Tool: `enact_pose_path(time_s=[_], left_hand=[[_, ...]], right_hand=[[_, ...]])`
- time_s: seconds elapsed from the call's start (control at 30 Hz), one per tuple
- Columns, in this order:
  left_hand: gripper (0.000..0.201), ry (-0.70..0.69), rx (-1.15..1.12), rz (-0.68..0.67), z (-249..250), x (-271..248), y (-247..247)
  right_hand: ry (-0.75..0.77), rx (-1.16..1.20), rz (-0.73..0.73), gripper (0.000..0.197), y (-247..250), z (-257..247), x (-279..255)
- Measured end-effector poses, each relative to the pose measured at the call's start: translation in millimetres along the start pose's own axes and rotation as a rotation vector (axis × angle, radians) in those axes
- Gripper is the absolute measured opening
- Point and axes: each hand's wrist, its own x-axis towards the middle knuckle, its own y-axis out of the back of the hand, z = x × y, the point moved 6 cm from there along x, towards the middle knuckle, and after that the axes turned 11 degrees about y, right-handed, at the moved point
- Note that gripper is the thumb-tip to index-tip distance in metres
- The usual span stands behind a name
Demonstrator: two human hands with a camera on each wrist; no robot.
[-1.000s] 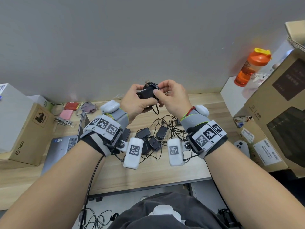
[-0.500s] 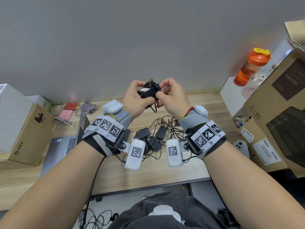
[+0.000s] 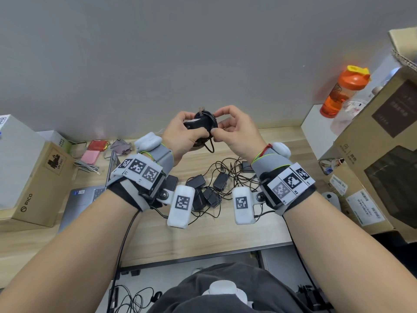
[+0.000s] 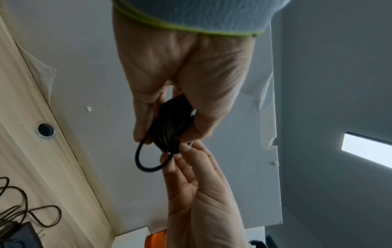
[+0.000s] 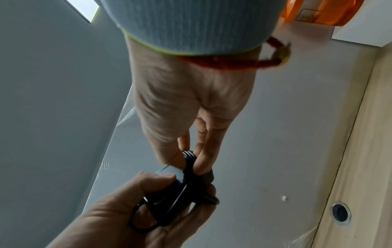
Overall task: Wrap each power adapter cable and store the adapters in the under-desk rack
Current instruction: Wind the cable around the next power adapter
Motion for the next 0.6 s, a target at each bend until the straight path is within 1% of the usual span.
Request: enact_pose_path(time_s=[0.1,0.23,0.27,0.37,0.5,0.6], left_hand=[[0.037,-0.004,0.016,-0.015,1.3,-0.1,-1.8],[0.037,0.036,-0.019,-0.017,-0.4,-0.9,-6.5],[0.038,0.044,-0.026,-0.011,-0.8,-0.9,-6.8],[0.040,0.062,-0.041,0.004,-1.5,-0.1,-4.2],[0.040,0.047,0.016,0.006,-4.4,-1.2,-2.7],[0.033,0.043,0.035,-0.004,-6.8,-0.9,-3.1]], right_hand=[[0.029,-0.044,0.044,0.032,0.1,-0.5,-2.1],[0.038,-0.084,0.112,0.023,0.6,1.3,-2.3],[0.034,-0.068,0.104,0.025,0.6,2.7,-2.2],[0.023,-0.022,0.046,0.037,0.6,7.0,-1.8],[0.031,-0.140,-0.004,0.043,0.8,6.7,-1.4],[0.042,-0.231,-0.027,0.044,0.0,5.7,-1.9]])
